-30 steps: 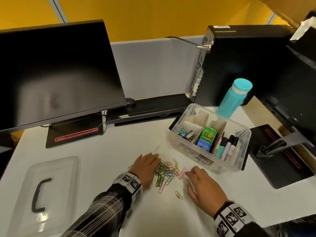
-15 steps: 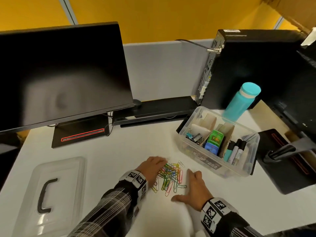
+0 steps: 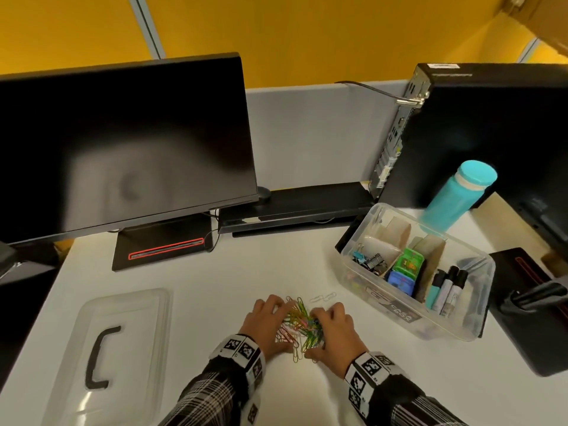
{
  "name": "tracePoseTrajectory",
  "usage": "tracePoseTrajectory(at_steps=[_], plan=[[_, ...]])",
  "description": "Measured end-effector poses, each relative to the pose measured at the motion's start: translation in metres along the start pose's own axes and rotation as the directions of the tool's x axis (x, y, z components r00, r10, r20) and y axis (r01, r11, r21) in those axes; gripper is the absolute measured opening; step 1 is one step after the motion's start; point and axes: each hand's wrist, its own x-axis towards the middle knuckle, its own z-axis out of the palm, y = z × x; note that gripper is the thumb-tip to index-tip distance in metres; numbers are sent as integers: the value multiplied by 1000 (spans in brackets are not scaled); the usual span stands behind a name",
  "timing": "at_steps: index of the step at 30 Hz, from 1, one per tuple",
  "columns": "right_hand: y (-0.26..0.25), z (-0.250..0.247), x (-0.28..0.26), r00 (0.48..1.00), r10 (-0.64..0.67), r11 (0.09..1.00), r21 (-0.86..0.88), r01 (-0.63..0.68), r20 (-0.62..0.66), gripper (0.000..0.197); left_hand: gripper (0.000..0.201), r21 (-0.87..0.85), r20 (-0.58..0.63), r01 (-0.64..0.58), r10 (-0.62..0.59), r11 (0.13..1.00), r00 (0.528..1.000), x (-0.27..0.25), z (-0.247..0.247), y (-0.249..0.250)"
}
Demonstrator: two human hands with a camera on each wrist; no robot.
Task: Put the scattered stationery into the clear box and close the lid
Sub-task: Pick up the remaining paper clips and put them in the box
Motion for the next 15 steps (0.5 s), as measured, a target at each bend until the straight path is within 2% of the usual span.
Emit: tracePoseTrajectory(at_steps=[4,7,15], plan=[[-7,8,0,997,-68,997,-45,66,-41,46,59,-16,-27,-88,88,996,996,5,-1,3],[-11,9,3,995,-85,994,-74,82,-45,36,39,30,-67,-110,112,994,991,5,-1,5],[-4,2,3,985,-170,961,-219,167,5,29,33,150,-58,-96,106,984,993,-7,-2,6]])
